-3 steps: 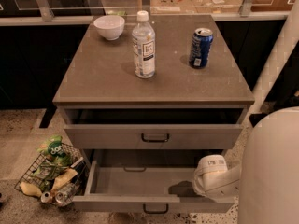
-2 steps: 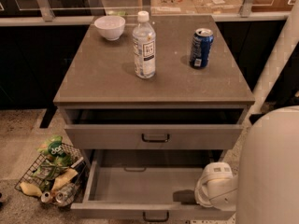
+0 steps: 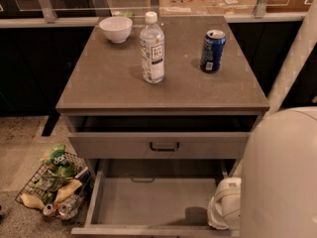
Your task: Open middle drawer
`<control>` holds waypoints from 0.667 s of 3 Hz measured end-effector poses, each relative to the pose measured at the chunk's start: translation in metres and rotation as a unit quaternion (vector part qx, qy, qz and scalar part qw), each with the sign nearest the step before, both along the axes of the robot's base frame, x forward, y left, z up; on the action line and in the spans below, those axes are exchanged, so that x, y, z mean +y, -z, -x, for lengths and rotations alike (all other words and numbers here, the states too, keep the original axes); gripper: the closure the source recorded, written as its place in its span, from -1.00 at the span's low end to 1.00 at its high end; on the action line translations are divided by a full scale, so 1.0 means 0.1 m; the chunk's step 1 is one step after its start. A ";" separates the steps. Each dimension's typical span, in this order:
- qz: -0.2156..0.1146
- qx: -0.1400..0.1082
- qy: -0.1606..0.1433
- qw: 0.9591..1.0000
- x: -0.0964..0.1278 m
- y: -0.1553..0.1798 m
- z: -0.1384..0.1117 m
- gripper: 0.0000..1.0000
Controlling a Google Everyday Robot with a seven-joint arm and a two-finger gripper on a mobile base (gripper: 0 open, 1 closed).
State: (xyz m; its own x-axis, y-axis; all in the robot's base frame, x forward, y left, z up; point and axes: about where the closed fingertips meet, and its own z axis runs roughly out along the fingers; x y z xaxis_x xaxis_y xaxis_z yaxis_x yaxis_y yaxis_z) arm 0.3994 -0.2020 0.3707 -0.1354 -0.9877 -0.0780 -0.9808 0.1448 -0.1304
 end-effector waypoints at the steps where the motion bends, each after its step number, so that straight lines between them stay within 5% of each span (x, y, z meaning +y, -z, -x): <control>1: -0.015 0.036 0.012 0.999 0.07 0.05 0.28 1.00; 2: -0.015 0.036 0.012 0.999 0.07 0.05 0.28 1.00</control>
Offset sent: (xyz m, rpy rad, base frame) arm -0.1242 0.0423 0.0022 0.1292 0.3295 -0.0547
